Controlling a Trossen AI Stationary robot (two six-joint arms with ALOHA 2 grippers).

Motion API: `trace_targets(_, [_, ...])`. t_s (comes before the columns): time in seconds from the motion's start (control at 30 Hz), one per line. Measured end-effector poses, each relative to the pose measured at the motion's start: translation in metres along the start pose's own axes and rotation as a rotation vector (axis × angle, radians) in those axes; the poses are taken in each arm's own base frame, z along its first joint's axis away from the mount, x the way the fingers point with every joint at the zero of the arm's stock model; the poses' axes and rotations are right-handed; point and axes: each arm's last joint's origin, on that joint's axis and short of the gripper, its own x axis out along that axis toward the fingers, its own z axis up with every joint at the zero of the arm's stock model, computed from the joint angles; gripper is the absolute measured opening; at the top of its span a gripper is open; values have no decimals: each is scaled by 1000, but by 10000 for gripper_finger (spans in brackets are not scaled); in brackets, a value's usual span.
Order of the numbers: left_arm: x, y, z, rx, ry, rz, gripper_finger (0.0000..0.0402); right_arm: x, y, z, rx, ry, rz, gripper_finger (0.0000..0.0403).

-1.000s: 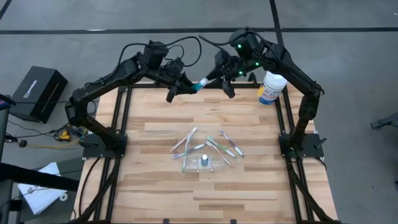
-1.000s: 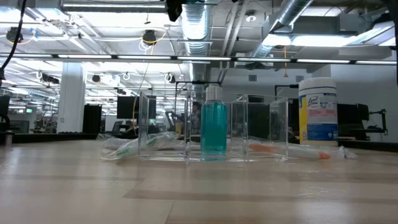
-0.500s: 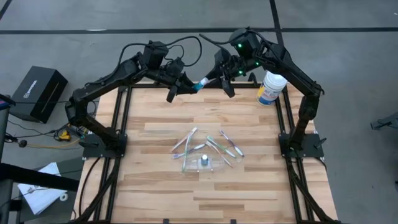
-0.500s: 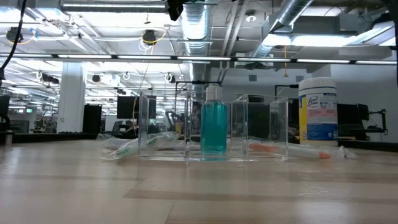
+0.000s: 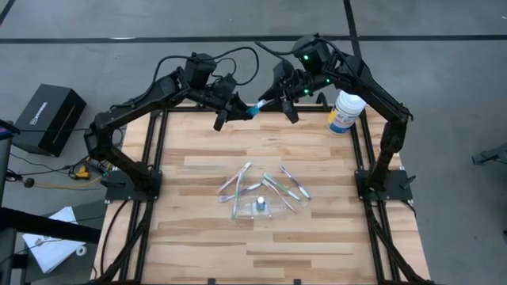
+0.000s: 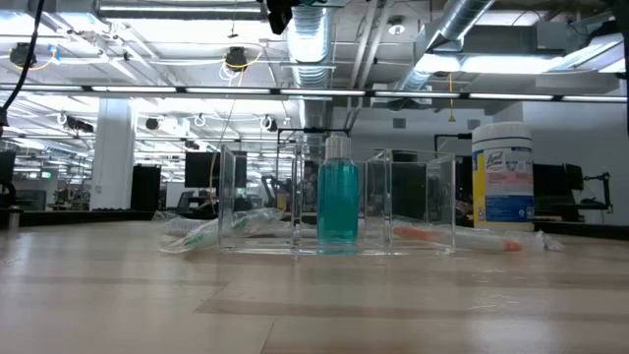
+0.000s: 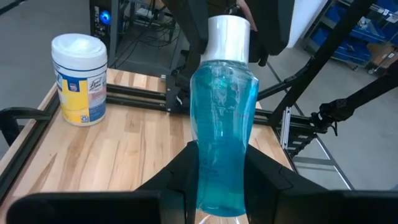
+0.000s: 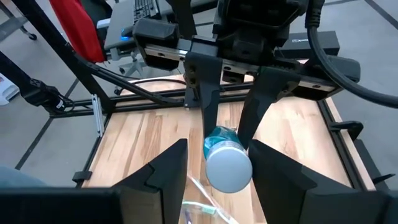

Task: Pick & Place toothbrushing station
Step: Put the blue mouthwash into the transparent organizer

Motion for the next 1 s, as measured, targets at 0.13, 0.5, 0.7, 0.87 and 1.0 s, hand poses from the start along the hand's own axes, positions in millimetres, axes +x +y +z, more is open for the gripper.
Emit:
trace_targets(0.13, [0, 0, 0, 1, 0, -2, 82, 0, 0, 0, 11, 2, 16, 161])
trace_targets(0.5, [0, -1, 1, 6, -6, -13, 82, 7, -3, -4, 33, 40, 23, 161])
trace_targets(0.7, [0, -1, 2, 4, -12, -15, 82, 24, -7, -10, 50, 95, 36, 154])
trace_targets(0.87, [0, -2, 3, 10, -19, -15, 82, 22, -7, -5, 27, 41, 35, 142])
trace_targets(1.0, [-2, 0, 4, 16, -30, -18, 81, 17, -12, -4, 61, 28, 29, 141])
